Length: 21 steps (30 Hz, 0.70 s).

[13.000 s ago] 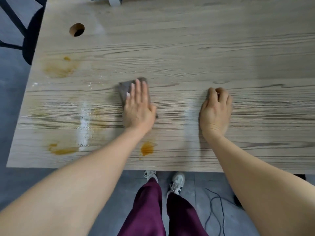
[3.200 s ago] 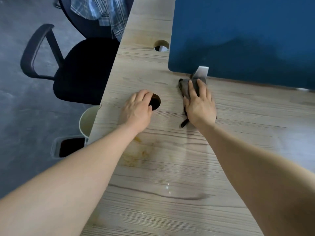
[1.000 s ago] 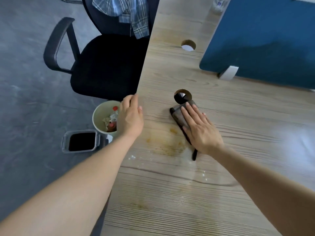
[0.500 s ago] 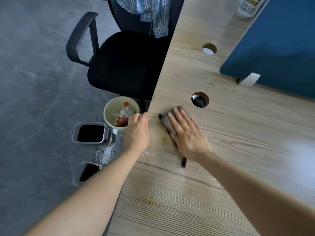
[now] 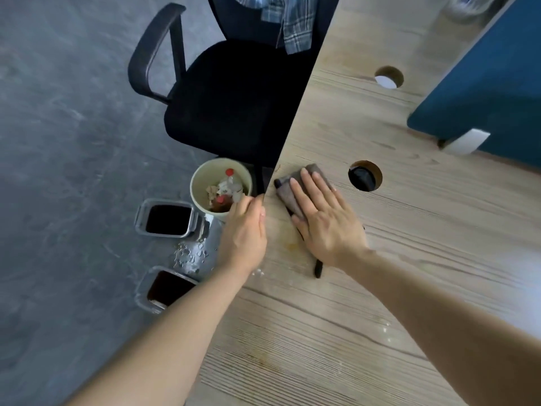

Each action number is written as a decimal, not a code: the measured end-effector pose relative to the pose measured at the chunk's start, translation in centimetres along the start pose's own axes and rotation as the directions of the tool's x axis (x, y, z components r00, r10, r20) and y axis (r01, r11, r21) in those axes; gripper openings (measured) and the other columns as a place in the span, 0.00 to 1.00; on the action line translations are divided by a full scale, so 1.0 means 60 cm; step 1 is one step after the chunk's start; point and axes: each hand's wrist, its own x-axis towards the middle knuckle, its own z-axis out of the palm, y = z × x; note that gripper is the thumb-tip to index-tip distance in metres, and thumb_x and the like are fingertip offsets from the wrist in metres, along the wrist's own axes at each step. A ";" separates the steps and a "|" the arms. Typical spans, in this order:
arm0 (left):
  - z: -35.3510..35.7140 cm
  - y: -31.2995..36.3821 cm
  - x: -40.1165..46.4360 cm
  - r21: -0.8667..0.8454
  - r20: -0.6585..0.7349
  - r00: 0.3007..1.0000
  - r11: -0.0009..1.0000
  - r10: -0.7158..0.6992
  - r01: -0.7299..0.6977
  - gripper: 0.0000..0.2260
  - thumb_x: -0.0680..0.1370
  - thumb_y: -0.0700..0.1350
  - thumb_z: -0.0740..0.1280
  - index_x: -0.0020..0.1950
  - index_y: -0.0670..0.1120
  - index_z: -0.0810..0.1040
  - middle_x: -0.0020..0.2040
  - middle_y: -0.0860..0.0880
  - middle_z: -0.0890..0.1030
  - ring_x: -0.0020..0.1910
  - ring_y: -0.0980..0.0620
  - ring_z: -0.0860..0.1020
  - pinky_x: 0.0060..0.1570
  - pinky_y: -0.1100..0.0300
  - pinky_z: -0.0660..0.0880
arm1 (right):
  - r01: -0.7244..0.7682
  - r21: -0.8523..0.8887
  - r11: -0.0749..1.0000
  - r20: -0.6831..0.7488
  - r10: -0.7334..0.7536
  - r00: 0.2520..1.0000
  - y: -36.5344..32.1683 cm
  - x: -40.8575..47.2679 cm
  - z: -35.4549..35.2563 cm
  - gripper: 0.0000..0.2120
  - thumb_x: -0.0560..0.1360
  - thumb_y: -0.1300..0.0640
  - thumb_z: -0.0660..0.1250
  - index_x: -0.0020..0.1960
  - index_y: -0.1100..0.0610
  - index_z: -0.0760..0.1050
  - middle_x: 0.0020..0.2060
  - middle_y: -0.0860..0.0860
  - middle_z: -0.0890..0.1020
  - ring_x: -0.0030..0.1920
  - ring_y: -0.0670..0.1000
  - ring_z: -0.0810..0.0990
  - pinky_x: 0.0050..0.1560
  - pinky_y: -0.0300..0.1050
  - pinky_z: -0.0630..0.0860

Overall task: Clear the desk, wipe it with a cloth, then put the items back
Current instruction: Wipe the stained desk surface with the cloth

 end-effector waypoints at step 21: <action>0.001 0.003 -0.002 -0.049 0.017 0.998 0.997 -0.055 0.056 0.17 0.82 0.45 0.52 0.67 0.44 0.71 0.59 0.49 0.73 0.59 0.51 0.70 0.57 0.54 0.72 | -0.062 0.042 0.997 0.045 0.060 0.997 0.042 0.157 -0.028 0.26 0.82 0.48 0.46 0.78 0.50 0.44 0.77 0.49 0.44 0.76 0.49 0.40 0.74 0.46 0.39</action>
